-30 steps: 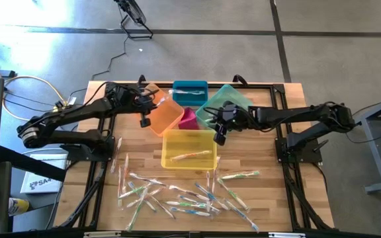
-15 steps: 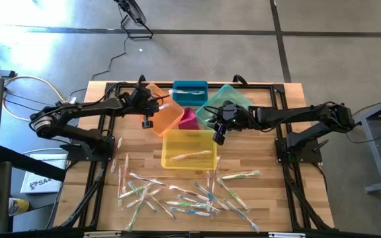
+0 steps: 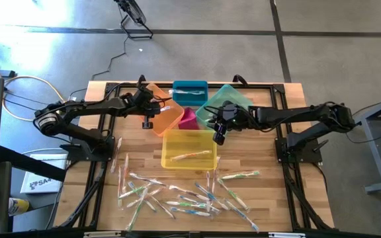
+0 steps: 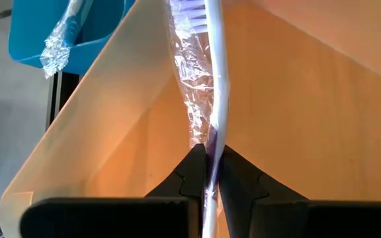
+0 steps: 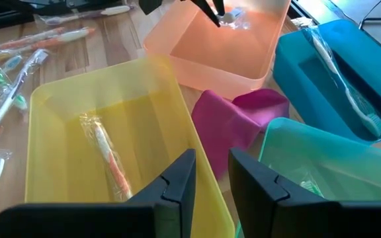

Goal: Pick & Place Toothbrushes
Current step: Put the purple toothbrush into the orange bin, then put the green toothbrush into the green bin

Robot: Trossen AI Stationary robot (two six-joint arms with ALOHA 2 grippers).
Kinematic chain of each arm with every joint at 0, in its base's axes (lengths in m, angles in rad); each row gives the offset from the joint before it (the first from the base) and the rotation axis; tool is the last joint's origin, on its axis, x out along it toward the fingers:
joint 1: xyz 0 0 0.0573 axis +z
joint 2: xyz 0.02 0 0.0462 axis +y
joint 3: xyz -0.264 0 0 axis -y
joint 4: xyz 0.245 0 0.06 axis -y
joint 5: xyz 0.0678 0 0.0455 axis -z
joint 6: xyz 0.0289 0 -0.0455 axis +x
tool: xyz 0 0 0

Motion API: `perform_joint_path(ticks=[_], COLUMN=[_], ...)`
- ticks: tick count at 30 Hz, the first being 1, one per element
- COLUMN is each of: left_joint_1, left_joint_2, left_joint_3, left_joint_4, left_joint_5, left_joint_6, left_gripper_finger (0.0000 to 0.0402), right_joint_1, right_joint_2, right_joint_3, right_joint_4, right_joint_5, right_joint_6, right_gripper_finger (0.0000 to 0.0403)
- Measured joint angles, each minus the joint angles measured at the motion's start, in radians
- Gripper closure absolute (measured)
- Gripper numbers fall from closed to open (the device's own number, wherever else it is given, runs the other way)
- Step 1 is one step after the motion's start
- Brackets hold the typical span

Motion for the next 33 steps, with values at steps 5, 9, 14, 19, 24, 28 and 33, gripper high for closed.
perform_joint_path(ticks=[5,9,14,19,24,28,33], left_joint_1=[0.000,0.000,0.000,0.000,0.000,0.000,0.000], left_joint_2=[0.000,0.000,0.000,0.000,0.000,0.000,0.000], left_joint_3=[0.000,0.000,0.000,0.000,0.000,0.000,0.000], left_joint_4=[-0.001,-0.003,-0.004,-0.001,0.001,0.005,0.019], left_joint_5=[0.000,0.000,0.000,0.000,0.022,0.030,0.030], left_joint_6=[-0.003,-0.005,-0.028,-0.084,-0.087,-0.110,-0.235], left_gripper_finger=[0.0374,0.0346,0.0301,0.0294,0.0349,0.0393,0.0390], right_joint_1=[0.000,0.000,0.000,0.000,0.000,0.000,0.000], right_joint_2=[0.000,0.000,0.000,0.000,0.000,0.000,0.000], right_joint_3=[0.000,0.000,0.000,0.000,0.000,0.000,0.000], right_joint_4=[0.000,0.000,0.000,0.000,0.000,0.000,0.005], right_joint_5=[0.000,0.000,-0.001,-0.001,-0.010,-0.024,-0.021], right_joint_6=[0.000,0.000,0.000,0.003,0.002,0.002,0.000], right_gripper_finger=[0.0321,0.0321,0.0321,0.0321,0.0321,0.0321,0.0321])
